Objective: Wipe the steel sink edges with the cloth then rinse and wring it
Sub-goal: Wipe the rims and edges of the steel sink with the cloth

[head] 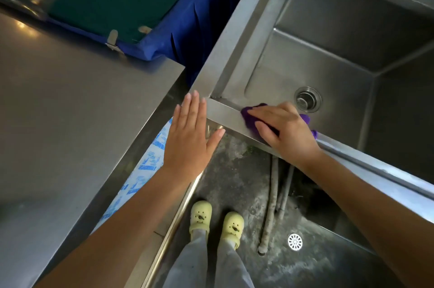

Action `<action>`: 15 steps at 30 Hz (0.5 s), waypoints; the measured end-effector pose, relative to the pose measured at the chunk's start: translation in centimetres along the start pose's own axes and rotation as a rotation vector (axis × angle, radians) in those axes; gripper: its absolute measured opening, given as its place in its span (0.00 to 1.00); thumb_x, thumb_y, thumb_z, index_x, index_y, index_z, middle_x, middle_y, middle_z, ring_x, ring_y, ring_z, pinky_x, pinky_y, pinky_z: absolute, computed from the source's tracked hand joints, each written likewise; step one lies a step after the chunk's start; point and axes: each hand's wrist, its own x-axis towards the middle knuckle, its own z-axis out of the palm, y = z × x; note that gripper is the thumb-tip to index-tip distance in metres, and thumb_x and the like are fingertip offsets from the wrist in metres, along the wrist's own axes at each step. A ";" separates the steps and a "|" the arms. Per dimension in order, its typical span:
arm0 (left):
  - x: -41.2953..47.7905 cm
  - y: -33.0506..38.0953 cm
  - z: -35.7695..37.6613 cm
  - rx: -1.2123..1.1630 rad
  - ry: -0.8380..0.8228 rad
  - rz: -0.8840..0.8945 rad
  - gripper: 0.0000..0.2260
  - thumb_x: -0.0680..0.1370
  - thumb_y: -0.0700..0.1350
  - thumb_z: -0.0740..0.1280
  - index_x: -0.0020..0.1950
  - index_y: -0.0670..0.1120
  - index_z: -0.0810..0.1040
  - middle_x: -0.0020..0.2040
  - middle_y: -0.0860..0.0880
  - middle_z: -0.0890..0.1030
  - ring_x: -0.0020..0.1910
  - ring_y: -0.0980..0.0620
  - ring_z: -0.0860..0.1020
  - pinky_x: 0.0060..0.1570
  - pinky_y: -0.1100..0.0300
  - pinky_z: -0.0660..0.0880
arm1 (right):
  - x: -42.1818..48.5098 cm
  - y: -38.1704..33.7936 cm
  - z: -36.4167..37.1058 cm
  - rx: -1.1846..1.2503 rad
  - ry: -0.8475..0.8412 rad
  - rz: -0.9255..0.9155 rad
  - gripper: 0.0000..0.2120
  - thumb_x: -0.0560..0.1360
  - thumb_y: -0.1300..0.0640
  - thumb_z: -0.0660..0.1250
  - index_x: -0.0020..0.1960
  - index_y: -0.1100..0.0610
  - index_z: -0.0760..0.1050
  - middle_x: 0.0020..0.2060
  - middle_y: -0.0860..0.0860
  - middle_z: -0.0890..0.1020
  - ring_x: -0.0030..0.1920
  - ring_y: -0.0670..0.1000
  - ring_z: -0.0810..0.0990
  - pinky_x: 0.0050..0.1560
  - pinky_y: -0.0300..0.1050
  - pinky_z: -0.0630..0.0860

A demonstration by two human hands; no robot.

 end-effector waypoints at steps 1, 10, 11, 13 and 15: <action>-0.2 0.5 0.1 0.003 -0.014 0.058 0.34 0.79 0.62 0.39 0.75 0.39 0.52 0.77 0.41 0.53 0.76 0.47 0.48 0.74 0.53 0.43 | -1.7 0.3 -0.3 -0.040 0.064 0.032 0.16 0.77 0.51 0.58 0.60 0.54 0.78 0.55 0.49 0.82 0.47 0.51 0.72 0.53 0.36 0.65; -0.3 4.0 1.3 -0.001 -0.072 0.210 0.32 0.80 0.60 0.39 0.75 0.39 0.55 0.76 0.41 0.56 0.76 0.45 0.53 0.73 0.52 0.45 | -7.9 -1.5 1.5 -0.211 0.480 0.585 0.16 0.78 0.53 0.58 0.60 0.58 0.77 0.57 0.53 0.81 0.50 0.53 0.69 0.52 0.45 0.68; -0.3 4.1 1.3 0.005 -0.072 0.205 0.31 0.80 0.59 0.40 0.75 0.39 0.55 0.76 0.41 0.57 0.75 0.45 0.54 0.73 0.51 0.46 | -6.8 -2.6 2.2 -0.190 0.481 0.572 0.16 0.78 0.53 0.58 0.60 0.57 0.78 0.57 0.52 0.81 0.50 0.53 0.70 0.53 0.43 0.67; -0.3 3.9 1.3 0.014 -0.070 0.213 0.30 0.81 0.58 0.40 0.74 0.39 0.57 0.75 0.41 0.59 0.75 0.46 0.55 0.74 0.51 0.47 | -4.3 -4.5 3.7 -0.151 0.437 0.460 0.15 0.77 0.53 0.59 0.60 0.56 0.78 0.57 0.51 0.82 0.50 0.54 0.74 0.53 0.43 0.68; -0.3 3.5 1.1 0.009 -0.067 0.224 0.29 0.81 0.56 0.40 0.74 0.39 0.59 0.75 0.41 0.60 0.75 0.47 0.56 0.74 0.53 0.46 | -2.6 -5.4 4.5 -0.110 0.417 0.385 0.15 0.76 0.52 0.61 0.58 0.55 0.79 0.56 0.50 0.82 0.49 0.54 0.76 0.52 0.46 0.73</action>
